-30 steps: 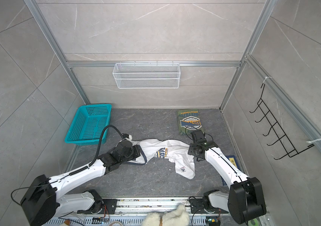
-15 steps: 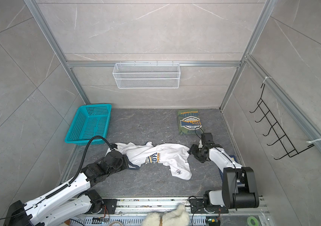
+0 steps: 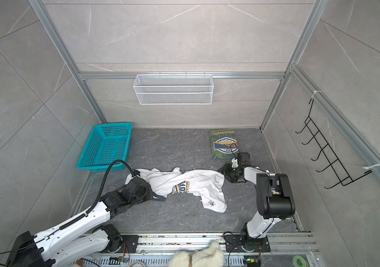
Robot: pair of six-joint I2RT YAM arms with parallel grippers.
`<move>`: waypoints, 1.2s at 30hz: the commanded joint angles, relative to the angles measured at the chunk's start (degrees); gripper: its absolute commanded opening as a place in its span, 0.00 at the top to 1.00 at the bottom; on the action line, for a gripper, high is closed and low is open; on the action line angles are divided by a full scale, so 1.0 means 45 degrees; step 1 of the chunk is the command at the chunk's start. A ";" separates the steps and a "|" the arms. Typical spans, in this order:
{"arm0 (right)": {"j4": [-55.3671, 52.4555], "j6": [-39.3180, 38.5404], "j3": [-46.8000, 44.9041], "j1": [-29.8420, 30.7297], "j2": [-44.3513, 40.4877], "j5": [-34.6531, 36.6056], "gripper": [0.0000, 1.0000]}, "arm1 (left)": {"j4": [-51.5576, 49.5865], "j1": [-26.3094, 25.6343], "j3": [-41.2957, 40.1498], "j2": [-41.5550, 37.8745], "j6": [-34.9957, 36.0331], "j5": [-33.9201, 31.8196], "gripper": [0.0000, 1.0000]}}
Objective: Fold and stack tank tops
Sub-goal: Smooth out the tank top at the center of the table.
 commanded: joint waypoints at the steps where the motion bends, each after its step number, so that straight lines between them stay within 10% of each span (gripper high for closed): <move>1: 0.0006 0.0266 -0.0037 0.0054 0.0620 -0.0497 0.56 | 0.0003 0.0084 0.0453 -0.0009 0.0190 -0.0435 1.00; 9: -0.1585 -0.0282 0.0932 0.0089 -0.1420 -0.0447 0.94 | -0.0491 0.0215 0.2075 0.0479 0.1071 -0.0258 1.00; 24: -0.7338 -0.1075 0.8458 0.0039 -0.5432 0.1944 1.00 | -0.3753 0.3134 1.1532 0.2219 0.4973 0.0700 1.00; 29: -0.7871 -0.1625 0.7031 0.0030 -0.7361 0.1698 1.00 | -0.3005 0.3139 1.0222 0.0615 0.5075 0.1837 1.00; 36: -0.8436 -0.1323 -0.0056 0.0026 -1.0334 0.2079 0.94 | -0.2193 0.3134 0.4269 -0.1227 0.3262 0.4342 1.00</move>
